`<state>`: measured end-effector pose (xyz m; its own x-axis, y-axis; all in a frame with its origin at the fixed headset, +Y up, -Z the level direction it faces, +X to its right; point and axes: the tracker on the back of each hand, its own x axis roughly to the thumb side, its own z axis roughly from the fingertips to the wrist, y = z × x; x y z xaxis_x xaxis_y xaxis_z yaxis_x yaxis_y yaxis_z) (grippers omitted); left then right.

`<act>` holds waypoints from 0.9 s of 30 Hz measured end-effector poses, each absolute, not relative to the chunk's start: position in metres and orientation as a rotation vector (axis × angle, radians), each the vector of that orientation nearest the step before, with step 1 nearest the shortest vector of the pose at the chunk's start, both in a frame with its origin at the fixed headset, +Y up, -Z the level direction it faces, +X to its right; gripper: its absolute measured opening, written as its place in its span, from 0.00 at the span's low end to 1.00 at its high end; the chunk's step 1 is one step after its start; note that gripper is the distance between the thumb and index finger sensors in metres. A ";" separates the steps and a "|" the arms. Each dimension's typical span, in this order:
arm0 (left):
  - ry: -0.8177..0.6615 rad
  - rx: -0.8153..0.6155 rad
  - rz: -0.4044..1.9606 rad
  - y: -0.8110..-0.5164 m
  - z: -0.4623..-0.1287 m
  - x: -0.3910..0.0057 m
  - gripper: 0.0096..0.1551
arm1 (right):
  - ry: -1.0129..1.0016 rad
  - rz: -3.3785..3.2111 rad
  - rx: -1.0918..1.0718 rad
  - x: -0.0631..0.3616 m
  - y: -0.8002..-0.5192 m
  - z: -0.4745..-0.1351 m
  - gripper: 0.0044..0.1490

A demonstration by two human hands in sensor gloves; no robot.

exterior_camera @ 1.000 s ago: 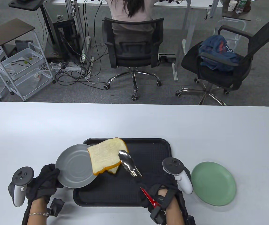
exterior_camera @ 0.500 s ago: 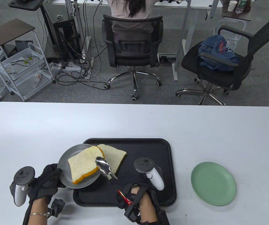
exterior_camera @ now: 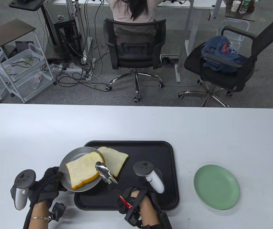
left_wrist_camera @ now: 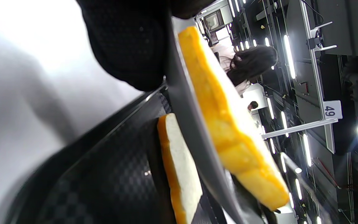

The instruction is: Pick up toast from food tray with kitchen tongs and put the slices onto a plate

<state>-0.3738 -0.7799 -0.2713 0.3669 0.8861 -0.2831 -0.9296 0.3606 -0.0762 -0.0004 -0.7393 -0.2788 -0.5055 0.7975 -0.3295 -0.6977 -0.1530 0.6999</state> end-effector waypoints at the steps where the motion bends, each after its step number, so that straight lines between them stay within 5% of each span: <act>1: 0.208 -0.240 1.179 -0.780 -0.271 -0.374 0.34 | 1.029 1.836 0.164 0.000 -0.739 -0.279 0.56; 27: 0.251 -0.222 1.230 -0.784 -0.269 -0.386 0.34 | 0.951 1.723 0.091 0.071 -0.746 -0.273 0.62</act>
